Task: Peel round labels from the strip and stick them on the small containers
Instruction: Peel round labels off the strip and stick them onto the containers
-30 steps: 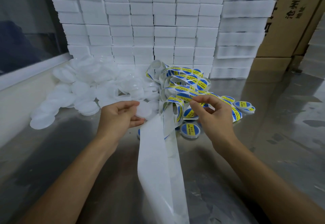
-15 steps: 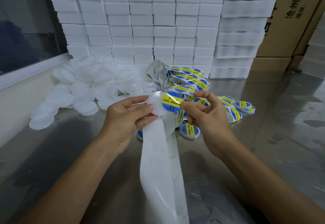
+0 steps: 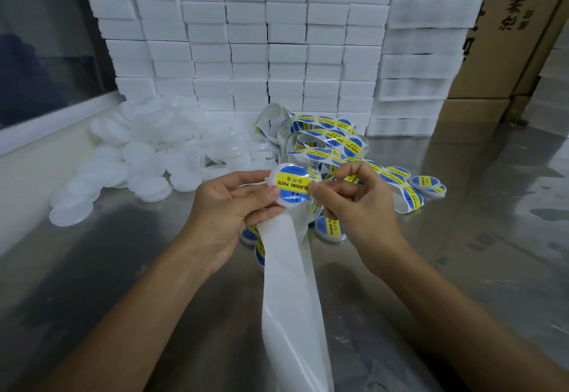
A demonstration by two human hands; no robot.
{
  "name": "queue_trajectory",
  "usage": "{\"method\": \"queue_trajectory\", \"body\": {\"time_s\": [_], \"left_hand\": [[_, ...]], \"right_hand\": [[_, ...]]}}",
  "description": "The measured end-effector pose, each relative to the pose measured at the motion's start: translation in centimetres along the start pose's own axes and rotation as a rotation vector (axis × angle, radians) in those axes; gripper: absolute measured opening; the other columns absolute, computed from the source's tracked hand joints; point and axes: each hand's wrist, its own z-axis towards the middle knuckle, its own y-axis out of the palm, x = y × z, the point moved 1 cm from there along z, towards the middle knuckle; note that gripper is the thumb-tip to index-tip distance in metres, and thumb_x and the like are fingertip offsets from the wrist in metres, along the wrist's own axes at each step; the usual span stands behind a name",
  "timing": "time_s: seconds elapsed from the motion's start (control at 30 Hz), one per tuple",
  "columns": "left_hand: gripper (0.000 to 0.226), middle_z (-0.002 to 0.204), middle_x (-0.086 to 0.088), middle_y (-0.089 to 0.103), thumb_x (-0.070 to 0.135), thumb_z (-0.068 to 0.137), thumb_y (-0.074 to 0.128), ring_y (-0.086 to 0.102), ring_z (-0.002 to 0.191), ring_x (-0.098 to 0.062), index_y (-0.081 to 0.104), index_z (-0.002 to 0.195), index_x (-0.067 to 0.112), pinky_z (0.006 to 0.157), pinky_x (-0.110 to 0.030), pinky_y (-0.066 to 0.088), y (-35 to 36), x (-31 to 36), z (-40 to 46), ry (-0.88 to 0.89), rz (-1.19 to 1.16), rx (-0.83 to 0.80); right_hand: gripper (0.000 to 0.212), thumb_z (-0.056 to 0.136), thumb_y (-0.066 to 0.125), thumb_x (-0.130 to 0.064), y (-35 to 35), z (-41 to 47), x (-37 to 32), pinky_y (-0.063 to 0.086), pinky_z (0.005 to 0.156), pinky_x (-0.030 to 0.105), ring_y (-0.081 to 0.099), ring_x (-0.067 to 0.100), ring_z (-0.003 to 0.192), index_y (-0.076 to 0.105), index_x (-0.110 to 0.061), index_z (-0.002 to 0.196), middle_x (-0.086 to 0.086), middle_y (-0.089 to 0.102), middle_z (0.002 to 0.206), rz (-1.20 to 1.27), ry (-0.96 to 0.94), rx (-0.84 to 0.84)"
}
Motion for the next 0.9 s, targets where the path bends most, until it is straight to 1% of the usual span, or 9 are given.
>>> {"method": "queue_trajectory", "body": {"time_s": [0.1, 0.43, 0.5, 0.57, 0.67, 0.7, 0.73, 0.8, 0.9], "left_hand": [[0.032, 0.082, -0.013, 0.076, 0.007, 0.056, 0.075, 0.075, 0.077, -0.024, 0.069, 0.087, 0.006, 0.060, -0.025, 0.059, 0.0, -0.1, 0.0, 0.006, 0.011, -0.013], [0.040, 0.083, -0.014, 0.076, 0.012, 0.051, 0.078, 0.075, 0.078, -0.025, 0.069, 0.090, 0.007, 0.060, -0.024, 0.058, 0.0, -0.1, 0.0, 0.018, 0.057, -0.013], [0.039, 0.083, -0.014, 0.076, 0.011, 0.052, 0.079, 0.075, 0.079, -0.026, 0.069, 0.090, 0.007, 0.060, -0.024, 0.058, 0.0, 0.0, -0.1, 0.027, 0.072, -0.015], [0.037, 0.084, -0.014, 0.076, 0.011, 0.054, 0.079, 0.074, 0.080, -0.026, 0.070, 0.089, 0.008, 0.061, -0.025, 0.059, 0.0, 0.0, -0.3, 0.042, 0.099, -0.014], [0.027, 0.080, -0.013, 0.076, 0.006, 0.060, 0.081, 0.074, 0.077, -0.026, 0.071, 0.084, 0.011, 0.061, -0.024, 0.059, 0.3, 0.0, -0.6, 0.075, 0.166, -0.014], [0.024, 0.078, -0.012, 0.075, 0.001, 0.064, 0.081, 0.074, 0.075, -0.025, 0.072, 0.083, 0.012, 0.060, -0.024, 0.058, 0.4, 0.0, -0.6, 0.087, 0.193, -0.014], [0.023, 0.075, -0.010, 0.075, -0.003, 0.067, 0.080, 0.074, 0.073, -0.023, 0.072, 0.082, 0.013, 0.059, -0.023, 0.058, 0.5, 0.0, -0.6, 0.098, 0.222, -0.010], [0.024, 0.069, -0.005, 0.074, -0.006, 0.069, 0.078, 0.074, 0.069, -0.019, 0.072, 0.082, 0.014, 0.058, -0.022, 0.057, 0.7, 0.0, -0.7, 0.110, 0.255, -0.003], [0.027, 0.064, -0.002, 0.070, 0.000, 0.062, 0.079, 0.073, 0.070, -0.020, 0.072, 0.085, 0.012, 0.063, -0.026, 0.059, 1.0, 0.1, -0.9, 0.101, 0.181, -0.044]], "right_hand": [[0.032, 0.079, 0.077, -0.002, 0.0, 0.0, 0.0, 0.047, 0.049, 0.021, 0.053, 0.013, 0.045, 0.047, -0.013, 0.083, 0.005, 0.074, 0.069, 0.000, -0.003, -0.002], [0.033, 0.078, 0.078, -0.002, 0.1, 0.0, 0.2, 0.049, 0.049, 0.022, 0.057, 0.015, 0.050, 0.048, -0.013, 0.079, 0.006, 0.074, 0.069, -0.044, -0.019, 0.010], [0.033, 0.078, 0.079, -0.002, 0.1, -0.1, 0.2, 0.050, 0.049, 0.023, 0.059, 0.020, 0.054, 0.048, -0.013, 0.078, 0.006, 0.074, 0.070, -0.058, -0.042, 0.018], [0.033, 0.077, 0.079, -0.003, 0.1, -0.1, 0.3, 0.052, 0.051, 0.028, 0.061, 0.028, 0.059, 0.048, -0.013, 0.077, 0.006, 0.074, 0.071, -0.099, -0.075, 0.031], [0.035, 0.077, 0.079, -0.002, 0.1, -0.2, 0.7, 0.049, 0.052, 0.042, 0.057, 0.040, 0.057, 0.046, -0.013, 0.073, 0.001, 0.073, 0.071, -0.209, -0.166, 0.054], [0.036, 0.077, 0.079, -0.002, 0.1, -0.1, 0.8, 0.047, 0.051, 0.041, 0.053, 0.037, 0.054, 0.046, -0.014, 0.072, -0.001, 0.072, 0.070, -0.251, -0.200, 0.068], [0.036, 0.076, 0.080, -0.004, 0.1, -0.1, 0.9, 0.045, 0.051, 0.037, 0.050, 0.031, 0.052, 0.046, -0.015, 0.070, -0.002, 0.071, 0.069, -0.289, -0.230, 0.084], [0.033, 0.077, 0.081, -0.009, 0.1, -0.1, 1.0, 0.045, 0.052, 0.027, 0.048, 0.014, 0.050, 0.050, -0.017, 0.069, -0.005, 0.069, 0.069, -0.363, -0.288, 0.115], [0.021, 0.079, 0.081, -0.022, 0.1, -0.2, 1.0, 0.047, 0.056, 0.022, 0.055, 0.009, 0.056, 0.060, -0.020, 0.075, -0.010, 0.067, 0.076, -0.488, -0.352, 0.160]]}}
